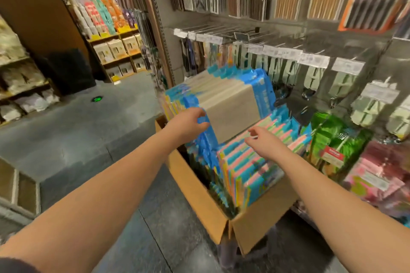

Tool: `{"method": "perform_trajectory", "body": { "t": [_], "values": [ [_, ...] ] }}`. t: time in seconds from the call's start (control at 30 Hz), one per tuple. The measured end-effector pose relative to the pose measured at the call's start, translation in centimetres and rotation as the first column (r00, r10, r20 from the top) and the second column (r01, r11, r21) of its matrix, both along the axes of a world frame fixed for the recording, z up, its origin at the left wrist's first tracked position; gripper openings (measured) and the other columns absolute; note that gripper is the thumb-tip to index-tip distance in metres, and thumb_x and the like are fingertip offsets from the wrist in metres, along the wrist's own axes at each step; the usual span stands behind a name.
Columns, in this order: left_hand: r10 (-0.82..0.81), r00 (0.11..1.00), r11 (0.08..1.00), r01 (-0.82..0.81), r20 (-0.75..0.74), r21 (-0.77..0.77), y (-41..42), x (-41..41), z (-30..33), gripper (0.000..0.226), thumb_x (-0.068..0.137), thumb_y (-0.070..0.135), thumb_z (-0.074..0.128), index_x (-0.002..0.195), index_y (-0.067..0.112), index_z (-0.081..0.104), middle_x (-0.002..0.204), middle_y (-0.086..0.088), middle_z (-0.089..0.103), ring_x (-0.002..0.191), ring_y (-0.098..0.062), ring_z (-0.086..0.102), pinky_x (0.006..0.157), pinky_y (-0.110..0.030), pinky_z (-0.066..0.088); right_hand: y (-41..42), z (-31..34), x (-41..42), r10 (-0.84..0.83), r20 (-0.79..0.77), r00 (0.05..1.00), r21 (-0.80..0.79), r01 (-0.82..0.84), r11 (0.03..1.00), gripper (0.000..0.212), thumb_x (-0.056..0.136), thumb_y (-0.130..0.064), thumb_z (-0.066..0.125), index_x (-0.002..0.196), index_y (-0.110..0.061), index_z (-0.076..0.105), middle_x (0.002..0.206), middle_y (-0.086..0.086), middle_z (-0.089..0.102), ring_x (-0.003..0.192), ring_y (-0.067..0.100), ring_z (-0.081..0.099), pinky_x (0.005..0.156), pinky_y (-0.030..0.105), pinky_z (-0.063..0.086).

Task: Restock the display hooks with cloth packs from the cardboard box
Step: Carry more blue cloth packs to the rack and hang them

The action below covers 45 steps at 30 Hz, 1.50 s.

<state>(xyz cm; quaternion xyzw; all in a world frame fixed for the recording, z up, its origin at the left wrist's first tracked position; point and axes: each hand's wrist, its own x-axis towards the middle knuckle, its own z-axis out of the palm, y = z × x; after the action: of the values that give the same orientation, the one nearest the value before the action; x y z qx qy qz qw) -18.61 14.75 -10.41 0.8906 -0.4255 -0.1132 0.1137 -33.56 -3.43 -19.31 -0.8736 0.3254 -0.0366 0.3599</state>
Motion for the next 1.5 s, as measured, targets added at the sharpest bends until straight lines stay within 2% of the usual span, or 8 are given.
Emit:
{"method": "perform_trajectory", "body": {
  "t": [0.37,0.6,0.87,0.97,1.13,1.23,1.3,1.5],
  "values": [
    [-0.078,0.996,0.994,0.081,-0.043,0.071,-12.1,8.7,-2.1,0.060,0.096,0.045,0.060,0.137,0.003,0.047,0.140,-0.018,0.050,0.123,-0.034,0.051,0.090,-0.036,0.043,-4.4,-2.0,8.7,-0.228,-0.035,0.973,0.129,0.230,0.965,0.066,0.095,-0.030,0.056,0.152,-0.009,0.030,0.154,0.012,0.039,0.136,0.028,0.044,0.109,0.033,0.035],
    [-0.097,0.994,0.992,0.100,-0.048,0.081,-16.1,11.8,-4.5,0.080,0.085,0.061,0.067,0.137,0.004,0.046,0.141,-0.018,0.046,0.132,-0.037,0.040,0.105,-0.043,0.038,-4.2,-4.1,11.4,-0.395,0.004,0.919,0.191,0.387,0.902,0.081,0.086,-0.045,0.058,0.155,-0.017,0.026,0.153,0.011,0.034,0.133,0.028,0.046,0.112,0.039,0.037],
    [-0.111,0.968,0.960,0.163,-0.225,0.228,-18.1,11.4,-4.6,0.103,0.074,0.069,0.072,0.145,0.001,0.040,0.149,-0.017,0.036,0.128,-0.036,0.047,0.103,-0.045,0.047,-3.9,-5.9,10.9,-0.438,0.006,0.899,0.247,0.423,0.872,0.073,0.093,-0.025,0.051,0.158,-0.026,0.017,0.152,0.004,0.029,0.125,0.024,0.052,0.108,0.044,0.043],
    [-0.097,0.950,0.965,0.162,-0.298,0.205,-17.9,10.3,-4.3,0.107,0.078,0.057,0.078,0.152,0.004,0.022,0.138,-0.014,0.052,0.120,-0.032,0.055,0.089,-0.038,0.050,-4.0,-5.9,10.7,-0.423,-0.001,0.906,0.237,0.411,0.880,0.070,0.095,-0.024,0.048,0.158,-0.026,0.017,0.155,0.002,0.027,0.130,0.025,0.048,0.110,0.043,0.041],
    [-0.103,0.962,0.987,0.130,-0.251,0.092,-17.4,9.5,-4.3,0.081,0.084,0.039,0.076,0.143,0.004,0.033,0.088,-0.002,0.057,0.080,-0.019,0.057,0.056,-0.031,0.042,-4.7,-5.5,10.2,-0.396,-0.010,0.918,0.250,0.386,0.888,0.068,0.096,-0.029,0.048,0.157,-0.027,0.018,0.158,0.002,0.027,0.134,0.028,0.045,0.111,0.041,0.039],
    [-0.085,0.979,0.991,0.102,-0.183,0.083,-16.9,9.2,-4.1,0.070,0.080,0.046,0.075,0.131,0.008,0.046,0.102,-0.005,0.057,0.109,-0.028,0.056,0.081,-0.038,0.050,-5.1,-4.7,9.9,-0.379,0.000,0.925,0.286,0.363,0.887,0.069,0.097,-0.037,0.051,0.158,-0.027,0.018,0.159,0.002,0.028,0.137,0.029,0.041,0.111,0.039,0.037],
    [-0.108,0.994,0.983,0.106,0.000,0.149,-16.8,9.2,-3.6,0.063,0.076,0.060,0.072,0.117,0.014,0.059,0.129,-0.012,0.049,0.133,-0.037,0.037,0.107,-0.049,0.036,-5.1,-4.1,9.8,-0.370,0.004,0.929,0.323,0.349,0.880,0.072,0.096,-0.041,0.052,0.158,-0.027,0.017,0.159,0.002,0.029,0.137,0.029,0.041,0.111,0.040,0.037],
    [-0.082,0.993,0.954,0.101,-0.081,0.282,-17.0,11.0,-2.9,0.084,0.074,0.068,0.071,0.136,0.018,0.046,0.148,-0.017,0.038,0.132,-0.037,0.040,0.108,-0.048,0.039,-4.8,-3.8,9.9,-0.345,0.037,0.938,0.433,0.296,0.851,0.089,0.080,-0.056,0.058,0.156,-0.029,0.021,0.157,0.005,0.030,0.130,0.030,0.049,0.108,0.048,0.044]
  ]
}}
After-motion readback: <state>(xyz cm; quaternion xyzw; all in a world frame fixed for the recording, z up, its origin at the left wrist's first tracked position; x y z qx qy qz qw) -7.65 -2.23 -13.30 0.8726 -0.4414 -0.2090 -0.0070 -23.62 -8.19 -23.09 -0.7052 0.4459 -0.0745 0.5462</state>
